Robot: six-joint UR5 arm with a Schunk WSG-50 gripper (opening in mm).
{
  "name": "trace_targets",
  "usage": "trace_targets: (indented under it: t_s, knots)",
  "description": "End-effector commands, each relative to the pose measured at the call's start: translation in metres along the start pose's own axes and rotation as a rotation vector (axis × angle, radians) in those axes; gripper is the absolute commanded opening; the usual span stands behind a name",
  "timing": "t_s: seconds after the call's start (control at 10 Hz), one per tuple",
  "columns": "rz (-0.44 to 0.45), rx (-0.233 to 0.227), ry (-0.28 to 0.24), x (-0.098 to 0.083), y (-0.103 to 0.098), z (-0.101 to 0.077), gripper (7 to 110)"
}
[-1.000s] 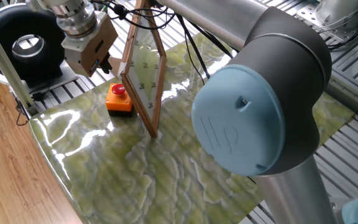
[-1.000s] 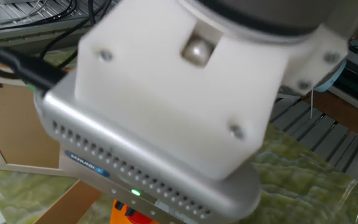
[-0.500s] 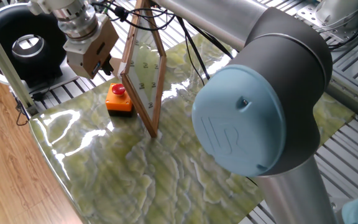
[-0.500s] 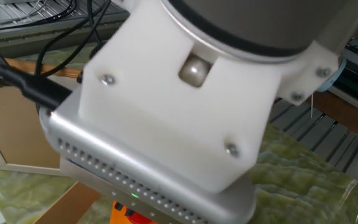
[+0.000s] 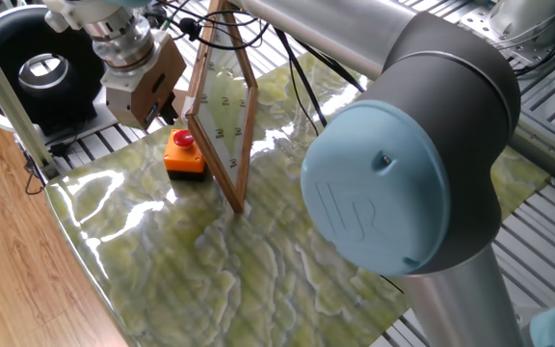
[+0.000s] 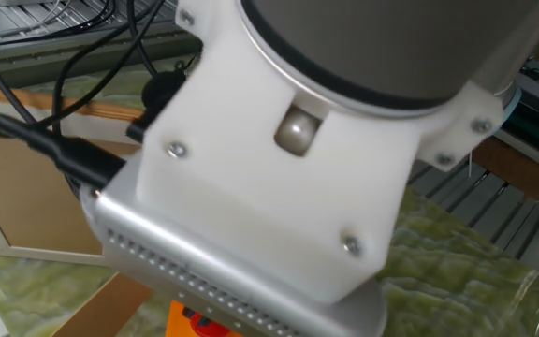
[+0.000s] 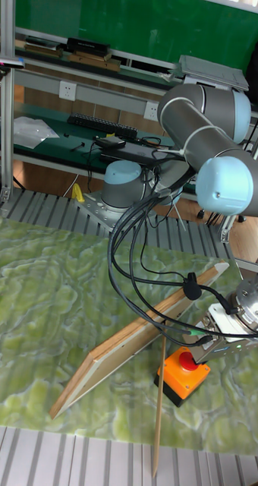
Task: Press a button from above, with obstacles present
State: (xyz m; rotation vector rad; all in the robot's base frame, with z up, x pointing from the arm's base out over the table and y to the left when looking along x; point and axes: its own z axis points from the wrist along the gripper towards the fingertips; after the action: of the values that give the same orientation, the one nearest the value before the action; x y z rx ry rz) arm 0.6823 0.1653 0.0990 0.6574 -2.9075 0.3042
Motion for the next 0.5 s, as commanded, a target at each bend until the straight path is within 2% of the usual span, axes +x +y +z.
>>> trace_targets:
  t_s: [0.0, 0.4]
  knots:
    - [0.006, -0.023, 0.001, 0.0020, 0.0082, 0.0048, 7]
    - [0.008, -0.030, -0.003, 0.0048, 0.0074, 0.0094, 7]
